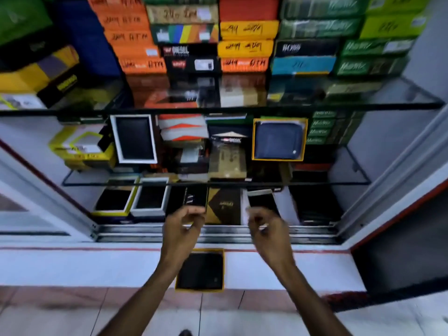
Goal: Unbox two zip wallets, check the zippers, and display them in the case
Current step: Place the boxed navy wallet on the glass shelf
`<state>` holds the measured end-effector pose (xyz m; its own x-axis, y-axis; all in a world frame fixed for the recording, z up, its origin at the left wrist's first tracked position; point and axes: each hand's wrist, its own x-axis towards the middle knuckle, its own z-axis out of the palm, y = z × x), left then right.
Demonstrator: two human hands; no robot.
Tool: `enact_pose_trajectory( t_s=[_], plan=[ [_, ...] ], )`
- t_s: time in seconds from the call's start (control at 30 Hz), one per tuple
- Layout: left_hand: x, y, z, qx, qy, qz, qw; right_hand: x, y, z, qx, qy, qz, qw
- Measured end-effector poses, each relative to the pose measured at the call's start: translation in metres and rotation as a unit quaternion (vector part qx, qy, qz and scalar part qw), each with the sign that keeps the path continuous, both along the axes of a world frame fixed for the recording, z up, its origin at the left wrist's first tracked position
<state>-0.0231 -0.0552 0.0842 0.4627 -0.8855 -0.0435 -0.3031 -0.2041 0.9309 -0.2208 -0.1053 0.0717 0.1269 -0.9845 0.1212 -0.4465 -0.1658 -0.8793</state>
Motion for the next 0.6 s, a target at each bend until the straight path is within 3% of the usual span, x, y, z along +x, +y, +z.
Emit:
enact_pose_trajectory(
  t_s=[0.1, 0.23, 0.4, 0.6],
  plan=[
    [0.019, 0.035, -0.046, 0.127, 0.014, 0.039, 0.991, 0.025, 0.028, -0.048, 0.136, 0.077, 0.084, 0.984],
    [0.028, 0.058, -0.082, 0.258, 0.049, 0.057, 0.963, 0.046, 0.043, -0.079, 0.164, 0.209, 0.150, 0.952],
    [0.028, 0.072, -0.094, 0.265, 0.167, 0.085, 0.946, 0.060, 0.045, -0.085, 0.187, 0.266, 0.148, 0.934],
    [0.023, 0.071, -0.091, 0.246, 0.189, 0.100, 0.945, 0.074, 0.047, -0.088, 0.211, 0.297, 0.162, 0.917]
  ],
)
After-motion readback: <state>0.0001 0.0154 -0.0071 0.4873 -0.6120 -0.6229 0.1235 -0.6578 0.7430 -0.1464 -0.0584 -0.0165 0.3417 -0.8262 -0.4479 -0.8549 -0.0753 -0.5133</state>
